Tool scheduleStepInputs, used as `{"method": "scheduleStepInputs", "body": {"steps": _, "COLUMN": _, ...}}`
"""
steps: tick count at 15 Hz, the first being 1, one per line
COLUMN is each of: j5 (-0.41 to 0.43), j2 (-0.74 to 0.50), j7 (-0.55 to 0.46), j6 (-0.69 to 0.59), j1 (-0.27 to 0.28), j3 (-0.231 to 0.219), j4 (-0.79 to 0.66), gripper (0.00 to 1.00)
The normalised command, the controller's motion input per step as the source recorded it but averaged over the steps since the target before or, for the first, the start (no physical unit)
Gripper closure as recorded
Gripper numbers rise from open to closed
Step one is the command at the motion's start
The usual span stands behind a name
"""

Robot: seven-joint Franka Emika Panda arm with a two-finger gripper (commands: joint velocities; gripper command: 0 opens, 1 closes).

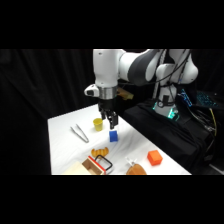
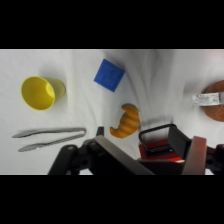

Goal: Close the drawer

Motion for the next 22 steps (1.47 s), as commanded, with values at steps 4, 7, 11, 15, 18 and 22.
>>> {"method": "scheduleStepInputs", "body": {"steps": 4, "j5": 0.104, "j2": 0.19, "j7": -0.08, "j6": 0.2, "j1": 0.021, "j3": 0.03, "j4": 0.2, "gripper": 0.0}}
{"method": "scheduleStepInputs", "body": {"steps": 7, "j5": 0.173, "j2": 0.25, "j7": -0.16, "j6": 0.22, "j1": 0.023, "j3": 0.042, "j4": 0.25, "gripper": 0.0}}
{"method": "scheduleStepInputs", "body": {"steps": 11, "j5": 0.165, "j2": 0.29, "j7": -0.16, "j6": 0.17, "j1": 0.04, "j3": 0.037, "j4": 0.27, "gripper": 0.0}}
{"method": "scheduleStepInputs", "body": {"steps": 15, "j5": 0.156, "j2": 0.25, "j7": -0.19, "j6": 0.13, "j1": 0.031, "j3": 0.03, "j4": 0.23, "gripper": 0.0}}
{"method": "scheduleStepInputs", "body": {"steps": 18, "j5": 0.157, "j2": 0.23, "j7": -0.24, "j6": 0.16, "j1": 0.003, "j3": 0.027, "j4": 0.21, "gripper": 0.0}}
{"method": "scheduleStepInputs", "body": {"steps": 22, "j5": 0.126, "j2": 0.24, "j7": -0.21, "j6": 0.17, "j1": 0.003, "j3": 0.007, "j4": 0.2, "gripper": 0.0}}
